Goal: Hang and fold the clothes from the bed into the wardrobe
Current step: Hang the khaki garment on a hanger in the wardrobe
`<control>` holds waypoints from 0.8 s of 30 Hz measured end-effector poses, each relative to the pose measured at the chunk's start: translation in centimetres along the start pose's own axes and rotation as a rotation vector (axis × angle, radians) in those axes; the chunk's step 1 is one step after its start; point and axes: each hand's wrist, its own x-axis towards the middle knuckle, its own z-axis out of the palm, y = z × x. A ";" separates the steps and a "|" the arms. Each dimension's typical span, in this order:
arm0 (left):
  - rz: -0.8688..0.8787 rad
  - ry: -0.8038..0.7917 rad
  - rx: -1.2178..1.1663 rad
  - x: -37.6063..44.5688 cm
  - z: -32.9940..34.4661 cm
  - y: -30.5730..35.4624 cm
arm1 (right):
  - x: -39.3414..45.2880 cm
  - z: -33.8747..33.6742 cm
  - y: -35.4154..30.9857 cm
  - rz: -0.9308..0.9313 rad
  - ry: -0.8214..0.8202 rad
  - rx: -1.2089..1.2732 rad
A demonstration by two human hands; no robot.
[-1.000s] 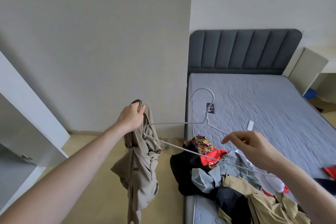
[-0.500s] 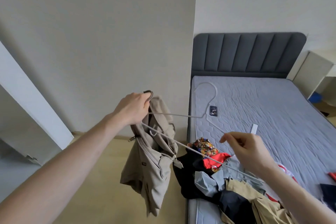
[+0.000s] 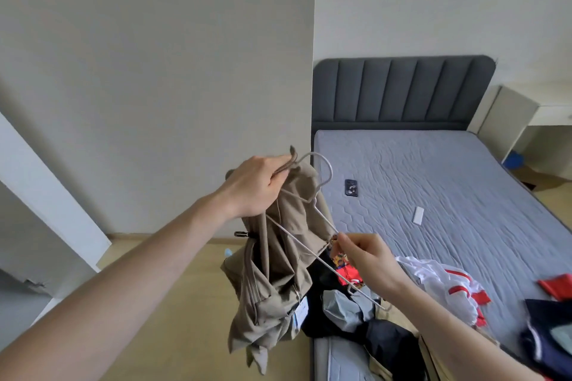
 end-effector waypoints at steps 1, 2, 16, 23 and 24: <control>0.004 -0.036 -0.064 -0.1 0.0 0.4 | 0.1 0.1 -0.1 0.000 0.010 0.044; 0.007 -0.084 -0.121 -0.3 0.0 0.9 | 0.1 0.3 -0.2 -0.005 0.029 0.078; 0.242 -0.133 0.419 -2.1 -1.1 1.2 | 0.2 3.0 -0.3 -0.095 0.153 0.309; 0.186 -0.017 0.387 1.8 -3.8 -2.1 | 0.6 0.8 -1.3 -0.212 0.205 0.216; 0.176 -0.025 0.389 2.1 -4.1 -2.2 | 0.7 0.2 -1.5 -0.239 0.230 0.182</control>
